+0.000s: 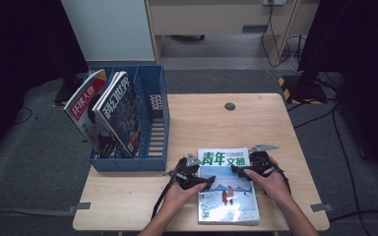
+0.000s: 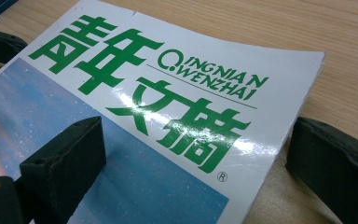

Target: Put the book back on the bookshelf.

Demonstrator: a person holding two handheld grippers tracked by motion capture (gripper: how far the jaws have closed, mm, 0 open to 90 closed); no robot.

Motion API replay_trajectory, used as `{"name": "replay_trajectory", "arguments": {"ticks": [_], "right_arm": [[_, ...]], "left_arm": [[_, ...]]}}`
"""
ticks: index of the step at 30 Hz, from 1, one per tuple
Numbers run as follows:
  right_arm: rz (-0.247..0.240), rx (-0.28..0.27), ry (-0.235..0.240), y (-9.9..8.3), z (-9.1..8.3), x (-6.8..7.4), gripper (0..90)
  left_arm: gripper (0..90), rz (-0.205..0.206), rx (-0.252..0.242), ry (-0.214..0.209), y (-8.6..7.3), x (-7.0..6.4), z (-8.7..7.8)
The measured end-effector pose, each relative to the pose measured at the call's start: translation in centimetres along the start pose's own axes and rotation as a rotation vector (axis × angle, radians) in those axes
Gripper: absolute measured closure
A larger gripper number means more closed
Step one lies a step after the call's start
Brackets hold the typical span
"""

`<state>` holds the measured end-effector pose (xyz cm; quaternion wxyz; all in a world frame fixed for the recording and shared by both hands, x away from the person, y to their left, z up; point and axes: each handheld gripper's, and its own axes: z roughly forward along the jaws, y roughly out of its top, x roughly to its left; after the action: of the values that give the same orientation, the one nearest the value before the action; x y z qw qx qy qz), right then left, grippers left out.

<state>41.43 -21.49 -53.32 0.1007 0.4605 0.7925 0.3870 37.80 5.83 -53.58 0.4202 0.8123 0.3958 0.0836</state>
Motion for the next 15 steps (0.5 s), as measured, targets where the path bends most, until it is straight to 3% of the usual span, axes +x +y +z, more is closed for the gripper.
{"name": "replay_trajectory", "arguments": {"ticks": [9, 13, 15], "right_arm": [[0.005, 0.007, 0.011, -0.4, -0.6, 0.3, 9.3], [-0.016, -0.005, -0.024, -0.3, -1.3, 0.5, 19.2], [-0.013, -0.034, -0.01, 0.0, -2.0, 0.8, 24.7]], "left_arm": [[10.4, -0.002, 0.0, 0.003, 0.0, 0.0, 0.0], [10.4, -0.002, 0.0, 0.003, 0.0, 0.0, 0.0], [10.4, -0.002, 0.0, 0.002, 0.0, 0.0, 0.0]]}}
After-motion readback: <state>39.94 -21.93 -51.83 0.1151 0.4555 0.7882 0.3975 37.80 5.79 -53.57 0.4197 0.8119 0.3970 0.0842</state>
